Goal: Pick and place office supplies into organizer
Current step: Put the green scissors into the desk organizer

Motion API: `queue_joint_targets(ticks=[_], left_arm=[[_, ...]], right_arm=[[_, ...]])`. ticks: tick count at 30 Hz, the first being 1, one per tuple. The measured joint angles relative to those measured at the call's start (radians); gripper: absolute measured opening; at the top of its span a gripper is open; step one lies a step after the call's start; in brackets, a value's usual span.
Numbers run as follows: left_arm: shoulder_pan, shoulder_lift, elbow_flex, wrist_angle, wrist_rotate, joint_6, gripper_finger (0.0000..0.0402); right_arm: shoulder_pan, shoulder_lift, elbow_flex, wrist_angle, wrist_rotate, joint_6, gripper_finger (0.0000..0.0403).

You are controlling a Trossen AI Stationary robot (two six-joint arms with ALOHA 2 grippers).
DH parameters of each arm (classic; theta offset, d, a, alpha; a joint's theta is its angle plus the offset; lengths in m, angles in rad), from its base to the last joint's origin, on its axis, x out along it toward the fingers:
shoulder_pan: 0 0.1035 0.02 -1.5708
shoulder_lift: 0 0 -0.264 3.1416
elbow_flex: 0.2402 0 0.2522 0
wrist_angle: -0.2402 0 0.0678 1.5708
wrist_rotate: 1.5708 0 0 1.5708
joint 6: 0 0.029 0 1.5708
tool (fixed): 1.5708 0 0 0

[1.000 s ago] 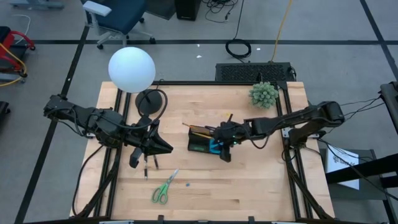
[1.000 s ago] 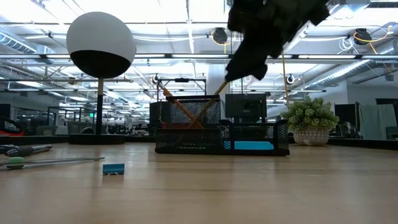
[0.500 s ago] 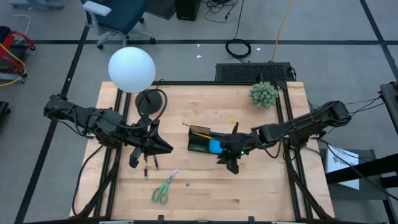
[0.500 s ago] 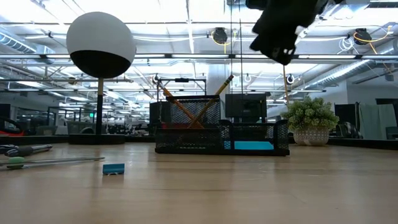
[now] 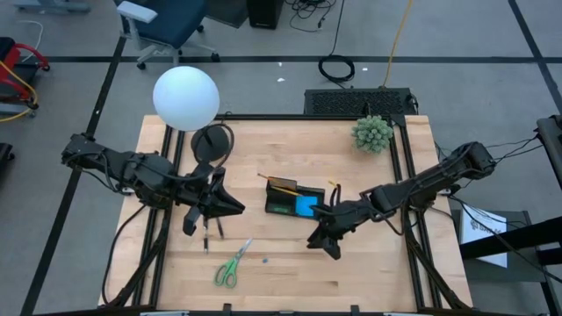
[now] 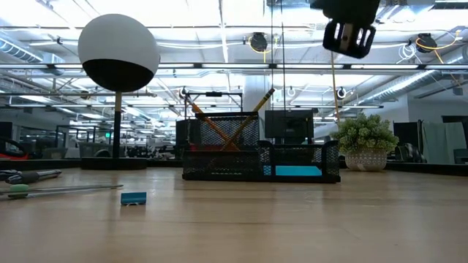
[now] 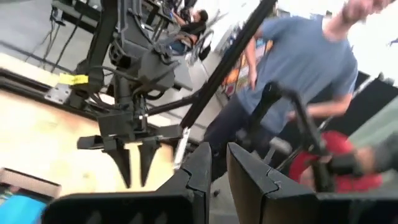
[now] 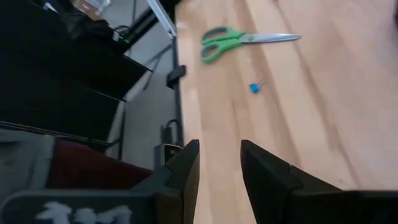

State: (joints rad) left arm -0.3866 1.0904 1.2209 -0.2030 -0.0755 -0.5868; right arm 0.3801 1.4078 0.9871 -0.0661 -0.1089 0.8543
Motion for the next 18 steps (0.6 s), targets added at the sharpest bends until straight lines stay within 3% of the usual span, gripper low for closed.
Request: queue_joint_targets(ticks=[18], left_arm=[[-0.041, 0.047, 0.0, 0.112, -0.008, -0.508, 0.0047]], right_arm=[[0.088, 0.0, 0.0, 0.052, 0.002, -0.002, 0.0105]])
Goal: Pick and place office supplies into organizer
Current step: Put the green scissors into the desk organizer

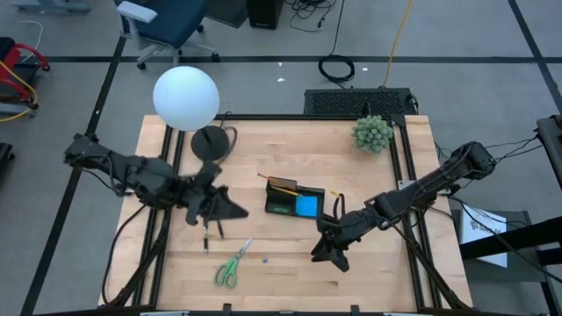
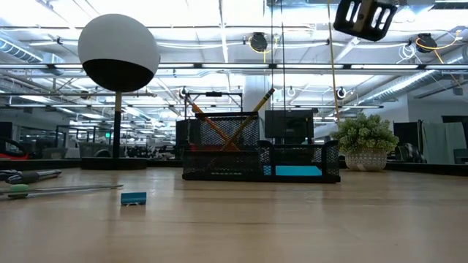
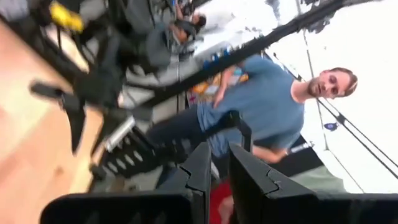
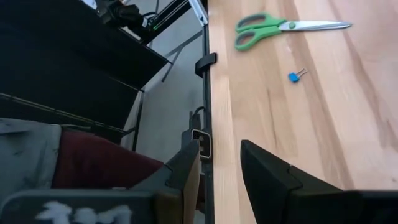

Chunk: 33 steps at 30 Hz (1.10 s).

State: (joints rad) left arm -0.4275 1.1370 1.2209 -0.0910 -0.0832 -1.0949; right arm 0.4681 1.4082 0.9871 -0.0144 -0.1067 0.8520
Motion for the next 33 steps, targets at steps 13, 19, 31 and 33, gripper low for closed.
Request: queue_joint_targets(ticks=[13, 19, 31, 33], left_arm=[[-0.17, 0.188, 0.0, -0.034, 0.003, -0.129, 0.0047], [-0.22, 0.242, 0.0, -0.277, 0.025, -0.233, 0.0047], [-0.256, 0.254, 0.0, -0.749, 0.037, -0.511, 0.0047], [-0.258, 0.254, 0.0, -0.789, 0.031, -0.525, 0.0047]], right_arm=[[0.012, 0.0, 0.0, 0.01, 0.001, 0.072, 0.0105], [0.012, 0.0, 0.0, 0.01, 0.001, 0.072, 0.0105], [0.012, 0.0, 0.0, 0.01, 0.001, 0.071, 0.0105], [0.012, 0.0, 0.0, 0.01, 0.001, 0.071, 0.0105]])
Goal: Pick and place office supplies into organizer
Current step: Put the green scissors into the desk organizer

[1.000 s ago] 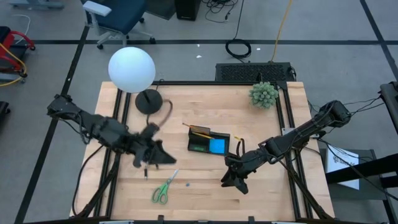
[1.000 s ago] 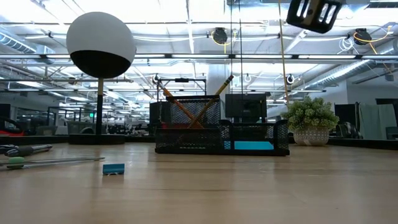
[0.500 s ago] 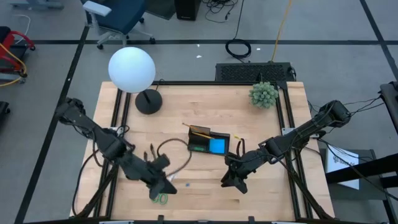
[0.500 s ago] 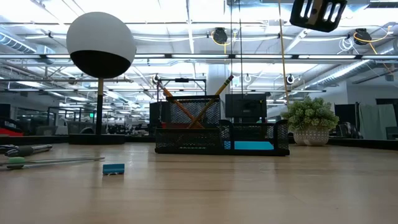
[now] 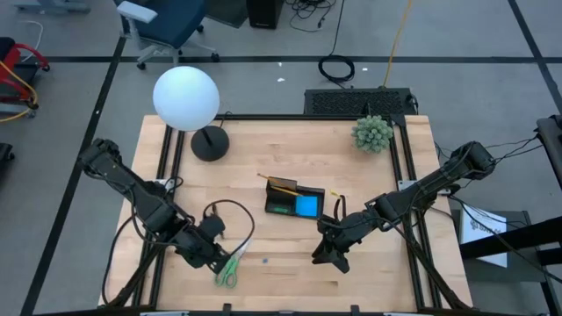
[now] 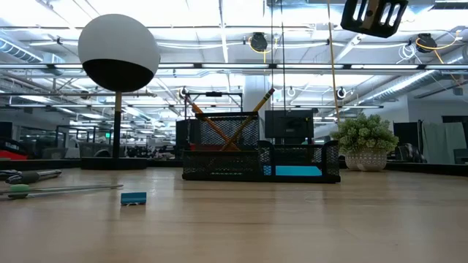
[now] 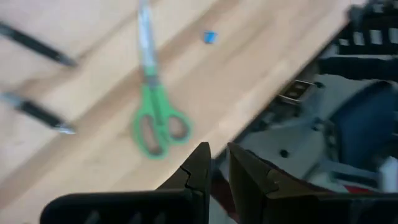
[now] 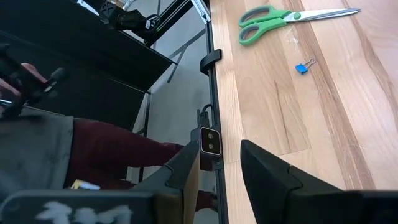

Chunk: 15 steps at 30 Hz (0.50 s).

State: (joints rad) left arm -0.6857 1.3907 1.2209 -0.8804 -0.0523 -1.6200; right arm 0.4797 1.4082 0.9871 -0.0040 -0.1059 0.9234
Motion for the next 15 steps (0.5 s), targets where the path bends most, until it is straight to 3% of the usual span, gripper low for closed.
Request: queue_joint_targets(ticks=[8, 15], left_arm=[[-0.024, 0.018, 0.0, -0.256, -0.002, 0.0, 0.0047], [-0.064, 0.027, -0.001, -0.31, -0.036, 0.197, 0.0047]], right_arm=[[0.0, 0.0, 0.0, 0.0, 0.0, 0.0, 0.0105], [0.0, 0.0, 0.0, 0.0, 0.0, 0.0, 0.0105]])
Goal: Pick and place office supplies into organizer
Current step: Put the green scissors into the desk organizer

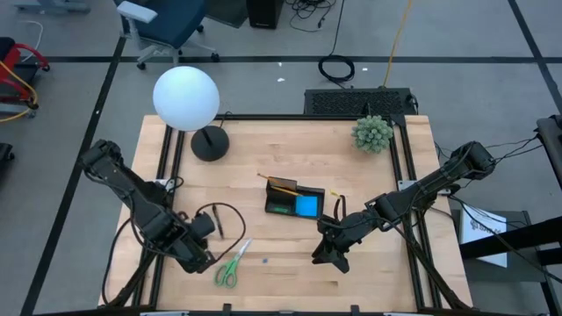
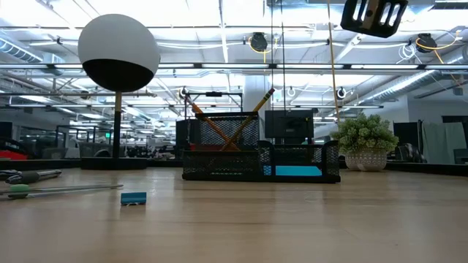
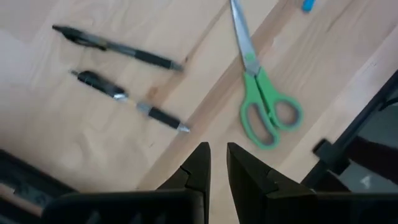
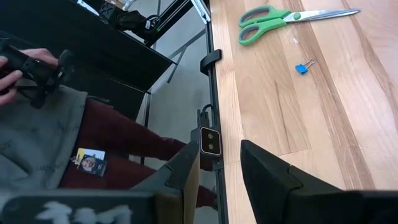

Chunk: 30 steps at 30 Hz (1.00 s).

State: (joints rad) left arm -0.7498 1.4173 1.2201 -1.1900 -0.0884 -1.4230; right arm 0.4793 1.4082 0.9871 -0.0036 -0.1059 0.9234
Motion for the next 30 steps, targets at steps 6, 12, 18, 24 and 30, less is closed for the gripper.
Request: queue_joint_targets(ticks=[6, 12, 18, 24, 30], left_arm=[[-0.003, 0.018, -0.021, 0.049, -0.068, -0.073, 0.0047], [0.005, 0.082, -0.092, 0.201, -0.025, -0.162, 0.0047], [0.01, 0.184, -0.106, 0.318, 0.059, -0.229, 0.0047], [0.01, 0.261, -0.105, 0.43, 0.131, -0.286, 0.0064], [0.009, 0.299, -0.105, 0.431, 0.178, -0.333, 0.0152]], right_arm=[[0.0, 0.0, 0.0, 0.0, 0.0, 0.0, 0.0105], [0.0, 0.0, 0.0, 0.0, 0.0, 0.0, 0.0105], [0.0, 0.0, 0.0, 0.0, 0.0, 0.0, 0.0105], [0.0, 0.0, 0.0, 0.0, 0.0, 0.0, 0.0105], [0.0, 0.0, 0.0, 0.0, 0.0, 0.0, 0.0105]])
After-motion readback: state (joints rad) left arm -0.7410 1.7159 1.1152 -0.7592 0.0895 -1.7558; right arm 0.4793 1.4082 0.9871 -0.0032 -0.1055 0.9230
